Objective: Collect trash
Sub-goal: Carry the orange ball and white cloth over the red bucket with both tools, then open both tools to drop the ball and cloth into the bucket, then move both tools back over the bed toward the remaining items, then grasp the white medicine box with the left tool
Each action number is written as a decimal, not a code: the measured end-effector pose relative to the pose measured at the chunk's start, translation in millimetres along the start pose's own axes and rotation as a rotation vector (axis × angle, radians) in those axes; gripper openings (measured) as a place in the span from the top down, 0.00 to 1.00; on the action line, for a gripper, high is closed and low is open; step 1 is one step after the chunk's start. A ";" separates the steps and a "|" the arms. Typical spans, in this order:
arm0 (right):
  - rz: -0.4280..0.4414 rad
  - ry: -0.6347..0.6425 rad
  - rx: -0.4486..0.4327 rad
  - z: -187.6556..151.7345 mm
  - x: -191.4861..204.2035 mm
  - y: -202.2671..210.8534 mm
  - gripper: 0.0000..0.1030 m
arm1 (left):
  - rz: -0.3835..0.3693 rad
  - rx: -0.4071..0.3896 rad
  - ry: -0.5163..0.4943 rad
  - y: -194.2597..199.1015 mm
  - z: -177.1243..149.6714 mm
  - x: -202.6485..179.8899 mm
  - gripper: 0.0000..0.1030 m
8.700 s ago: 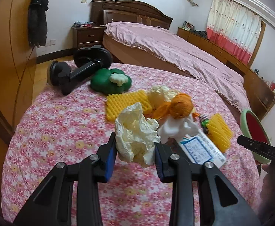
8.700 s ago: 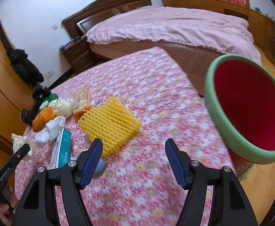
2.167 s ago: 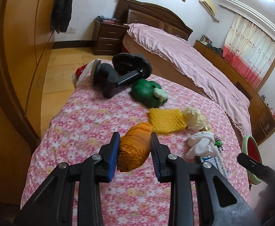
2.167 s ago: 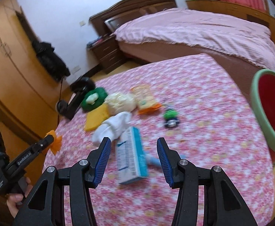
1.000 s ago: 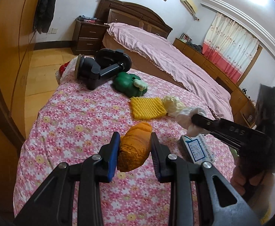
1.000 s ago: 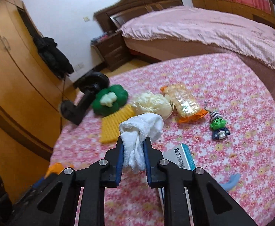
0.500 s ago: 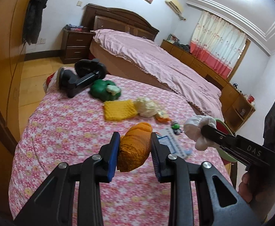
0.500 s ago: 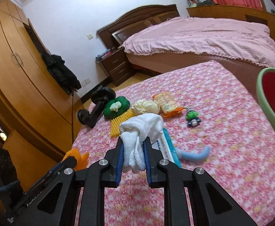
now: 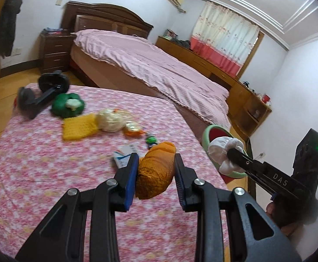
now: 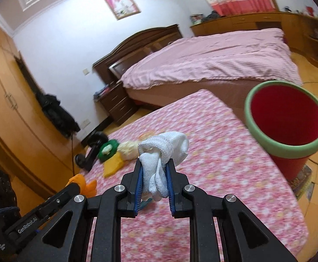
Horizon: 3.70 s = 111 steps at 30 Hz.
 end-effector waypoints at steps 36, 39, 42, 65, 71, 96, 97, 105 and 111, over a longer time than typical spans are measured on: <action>-0.254 -0.247 -0.053 21.8 -252.9 26.9 0.81 | -0.158 0.321 -0.277 -237.8 -42.2 -221.0 0.69; -0.261 -0.254 -0.040 20.5 -263.6 22.0 0.81 | -0.150 0.329 -0.290 -248.0 -45.2 -225.2 0.69; -0.264 -0.256 -0.030 19.5 -272.3 17.4 0.81 | -0.148 0.325 -0.295 -254.6 -46.3 -228.4 0.69; -0.268 -0.256 -0.029 21.9 -272.0 5.3 0.54 | -0.079 0.271 -0.228 -224.1 -29.9 -191.0 0.53; -0.245 -0.237 -0.046 20.4 -250.0 15.6 0.53 | -0.029 0.215 -0.190 -193.1 -18.0 -164.0 0.53; -0.156 -0.116 -0.015 0.7 -151.4 12.9 0.51 | 0.261 0.175 0.042 -114.4 -15.2 17.0 0.45; -0.151 -0.108 -0.011 -0.9 -147.3 10.9 0.51 | 0.261 0.180 0.059 -114.0 -16.9 22.2 0.45; -0.138 -0.074 0.027 -9.5 -125.3 -3.5 0.51 | 0.302 0.172 0.097 -112.9 -23.0 46.0 0.40; -0.141 -0.059 0.050 -13.8 -120.4 -5.4 0.51 | 0.285 0.210 0.156 -127.6 -33.0 51.6 0.40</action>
Point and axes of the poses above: each gripper's, at about its wrist camera, not at the fingertips, and y roughly against the way its jaws point, x to its left, z to its top, the point moved 9 cm from there along -y, roughly the way its jaws point, and after that the axes turned 4 degrees about y, right-handed, at the moved point
